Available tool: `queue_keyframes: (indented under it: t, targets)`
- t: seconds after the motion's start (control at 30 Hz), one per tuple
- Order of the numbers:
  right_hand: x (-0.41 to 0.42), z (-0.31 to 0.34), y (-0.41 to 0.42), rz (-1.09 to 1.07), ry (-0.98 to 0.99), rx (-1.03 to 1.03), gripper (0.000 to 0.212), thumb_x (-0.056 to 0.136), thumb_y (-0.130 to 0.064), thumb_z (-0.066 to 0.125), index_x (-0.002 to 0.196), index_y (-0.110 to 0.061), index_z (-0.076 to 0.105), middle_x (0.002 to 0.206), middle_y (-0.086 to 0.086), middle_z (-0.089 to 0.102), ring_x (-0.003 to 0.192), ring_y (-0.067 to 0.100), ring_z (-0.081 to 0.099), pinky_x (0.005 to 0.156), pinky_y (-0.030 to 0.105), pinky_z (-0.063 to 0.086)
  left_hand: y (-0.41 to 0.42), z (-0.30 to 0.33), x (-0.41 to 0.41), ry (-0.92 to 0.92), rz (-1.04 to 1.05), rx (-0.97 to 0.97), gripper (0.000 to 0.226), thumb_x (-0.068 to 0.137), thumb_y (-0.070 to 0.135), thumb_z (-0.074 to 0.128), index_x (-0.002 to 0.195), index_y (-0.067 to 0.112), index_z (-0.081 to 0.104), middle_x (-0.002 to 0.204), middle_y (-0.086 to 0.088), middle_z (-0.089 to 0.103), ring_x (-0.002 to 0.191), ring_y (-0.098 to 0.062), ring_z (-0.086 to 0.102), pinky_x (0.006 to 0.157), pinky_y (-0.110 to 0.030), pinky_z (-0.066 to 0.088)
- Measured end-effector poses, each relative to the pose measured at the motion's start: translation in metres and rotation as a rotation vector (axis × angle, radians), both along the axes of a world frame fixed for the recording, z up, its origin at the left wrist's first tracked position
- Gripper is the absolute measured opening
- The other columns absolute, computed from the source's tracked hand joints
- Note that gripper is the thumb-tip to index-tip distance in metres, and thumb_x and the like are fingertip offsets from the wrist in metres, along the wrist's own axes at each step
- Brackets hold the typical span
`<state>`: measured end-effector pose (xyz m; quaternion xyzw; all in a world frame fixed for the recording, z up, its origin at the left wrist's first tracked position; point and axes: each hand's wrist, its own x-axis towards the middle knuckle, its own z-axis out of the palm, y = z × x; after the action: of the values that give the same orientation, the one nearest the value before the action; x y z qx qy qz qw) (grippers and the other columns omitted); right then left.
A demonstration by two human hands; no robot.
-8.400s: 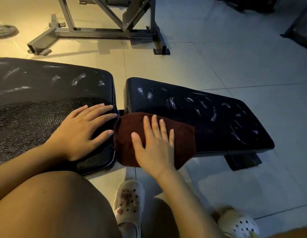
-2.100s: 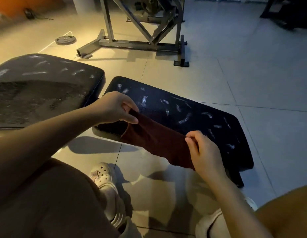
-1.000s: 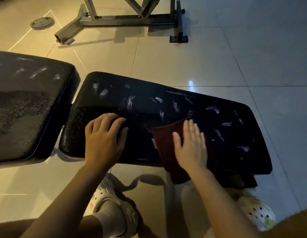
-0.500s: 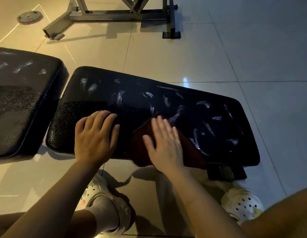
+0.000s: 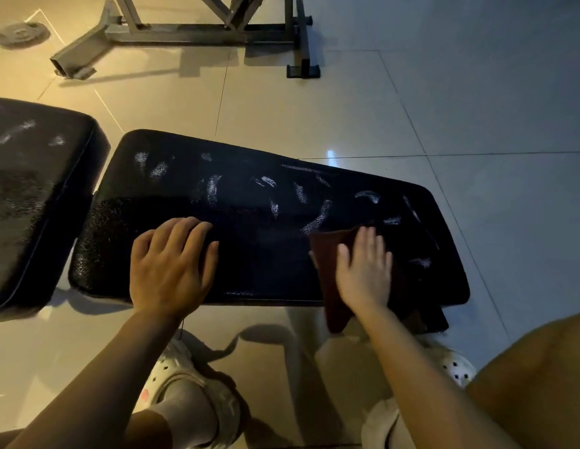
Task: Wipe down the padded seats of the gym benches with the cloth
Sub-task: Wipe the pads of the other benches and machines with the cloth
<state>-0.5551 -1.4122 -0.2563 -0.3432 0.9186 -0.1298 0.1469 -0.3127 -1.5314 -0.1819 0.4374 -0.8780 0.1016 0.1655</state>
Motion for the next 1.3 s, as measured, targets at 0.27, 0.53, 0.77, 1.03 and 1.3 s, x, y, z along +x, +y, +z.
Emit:
queue_keyframes:
  t: [0.27,0.53,0.77,1.03,1.3]
  targets:
    - [0.066,0.024,-0.031,0.392,-0.038,-0.165,0.070,0.094,-0.060,0.000,0.153,-0.024,-0.010,0.159,-0.007,-0.015,0.147,0.010,-0.016,0.119,0.034,-0.014,0.019,0.007,-0.019,0.099,-0.004,0.015,0.038,0.097,0.032,0.039,0.118,0.009,0.061,0.118,-0.014,0.063,0.112,-0.035,0.055,0.095,-0.047,0.033]
    - [-0.054,-0.019,0.003,-0.054,-0.076,-0.033,0.065,0.102,-0.054,0.014,0.156,-0.022,-0.001,0.164,-0.002,-0.005,0.150,0.014,-0.008,0.122,0.036,-0.006,0.054,-0.032,-0.084,-0.116,-0.192,0.094,0.049,0.097,0.041,0.034,0.125,0.012,0.063,0.125,-0.011,0.063,0.126,-0.030,0.050,0.107,-0.048,0.027]
    - [-0.151,-0.049,0.048,-0.297,-0.097,0.035,0.065,0.103,-0.051,0.015,0.157,-0.018,0.001,0.164,0.001,-0.002,0.151,0.016,-0.003,0.122,0.038,-0.002,0.054,-0.049,-0.090,-0.114,-0.208,-0.047,0.050,0.098,0.044,0.038,0.126,0.011,0.063,0.129,-0.015,0.060,0.129,-0.033,0.047,0.106,-0.050,0.030]
    - [-0.146,-0.048,0.045,-0.302,-0.100,0.051,0.064,0.104,-0.046,0.014,0.156,-0.012,-0.002,0.164,0.007,-0.003,0.151,0.020,-0.003,0.122,0.039,-0.004,0.050,-0.056,-0.090,-0.162,-0.222,-0.091,0.055,0.099,0.049,0.034,0.133,0.012,0.058,0.129,-0.015,0.060,0.128,-0.035,0.047,0.102,-0.047,0.031]
    - [-0.013,-0.008,0.017,0.078,-0.064,-0.066,0.069,0.096,-0.056,-0.005,0.153,-0.019,-0.010,0.157,-0.003,-0.018,0.145,0.011,-0.021,0.118,0.034,-0.015,0.055,-0.049,-0.092,-0.127,-0.205,-0.023,0.054,0.100,0.045,0.029,0.133,0.012,0.056,0.128,-0.016,0.059,0.127,-0.033,0.047,0.102,-0.047,0.031]
